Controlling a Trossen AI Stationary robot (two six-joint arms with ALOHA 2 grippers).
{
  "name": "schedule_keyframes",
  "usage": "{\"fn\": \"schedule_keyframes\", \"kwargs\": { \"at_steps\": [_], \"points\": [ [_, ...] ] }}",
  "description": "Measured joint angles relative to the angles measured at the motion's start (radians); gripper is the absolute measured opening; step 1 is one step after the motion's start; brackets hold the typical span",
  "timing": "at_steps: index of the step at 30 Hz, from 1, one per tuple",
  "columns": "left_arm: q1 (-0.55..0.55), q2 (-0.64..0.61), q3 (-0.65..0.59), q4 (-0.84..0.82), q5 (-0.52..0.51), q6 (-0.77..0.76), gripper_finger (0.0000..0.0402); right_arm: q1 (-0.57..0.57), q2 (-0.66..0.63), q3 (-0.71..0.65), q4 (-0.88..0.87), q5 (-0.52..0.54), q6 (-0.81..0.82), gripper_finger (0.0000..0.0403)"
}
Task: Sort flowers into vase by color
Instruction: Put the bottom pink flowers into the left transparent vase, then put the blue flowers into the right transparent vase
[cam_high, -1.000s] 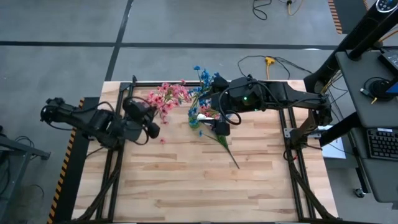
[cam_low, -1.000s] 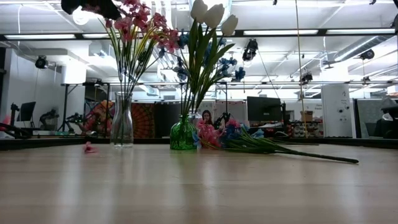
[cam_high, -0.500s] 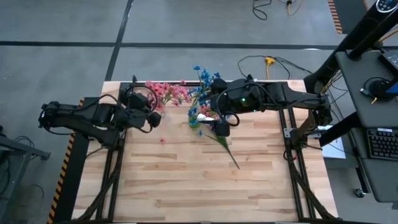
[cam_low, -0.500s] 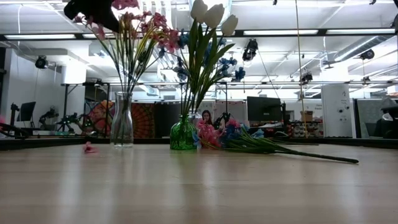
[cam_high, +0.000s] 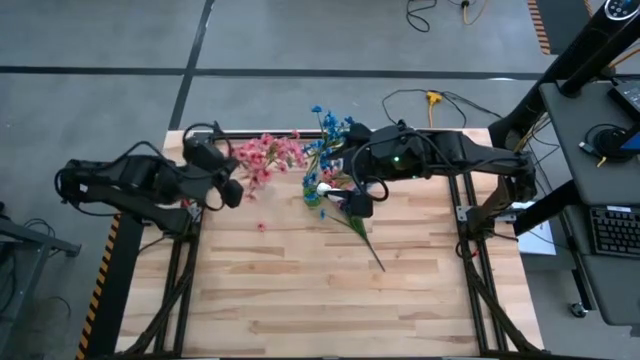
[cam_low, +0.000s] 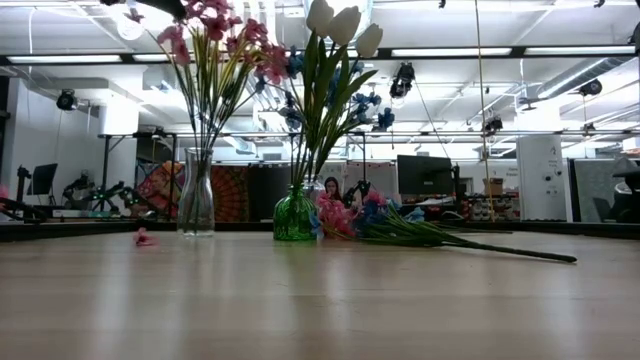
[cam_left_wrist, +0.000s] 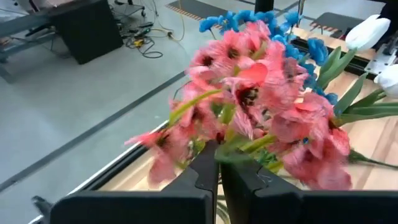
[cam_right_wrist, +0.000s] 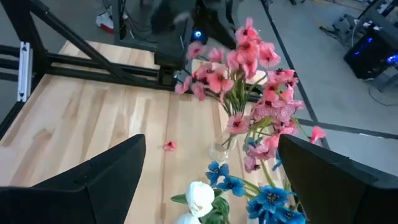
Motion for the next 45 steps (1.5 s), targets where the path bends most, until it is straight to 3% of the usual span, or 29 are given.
{"fn": "schedule_keyframes", "kwargs": {
  "at_steps": [5,13,19,25,31,38,45],
  "points": [
    [-0.018,0.012,0.124,-0.136,0.0,-0.037,0.0,0.0,-0.016,0.0,-0.044,0.001,0.047,0.0359],
    [-0.102,0.013,0.225,-0.153,-0.001,-0.028,0.0,0.0,-0.04,0.0,-0.193,0.003,0.173,0.0359],
    [-0.232,0.052,0.233,-0.141,-0.066,-0.054,0.0,0.048,-0.061,-0.032,-0.302,0.132,0.284,0.0359],
    [-0.409,0.14,0.256,-0.148,-0.137,-0.117,0.0,0.126,-0.09,-0.125,-0.312,0.22,0.392,0.0359],
    [-0.571,0.237,0.371,-0.251,-0.178,-0.214,0.0,0.199,-0.115,-0.246,-0.315,0.295,0.53,0.0359],
    [-0.678,0.37,0.603,-0.405,-0.188,-0.278,0.0,0.268,-0.14,-0.398,-0.314,0.348,0.724,0.0359],
    [-0.77,0.488,0.655,-0.487,-0.194,-0.356,0.0,0.281,-0.14,-0.586,-0.299,0.381,0.869,0.0359]
  ]
}}
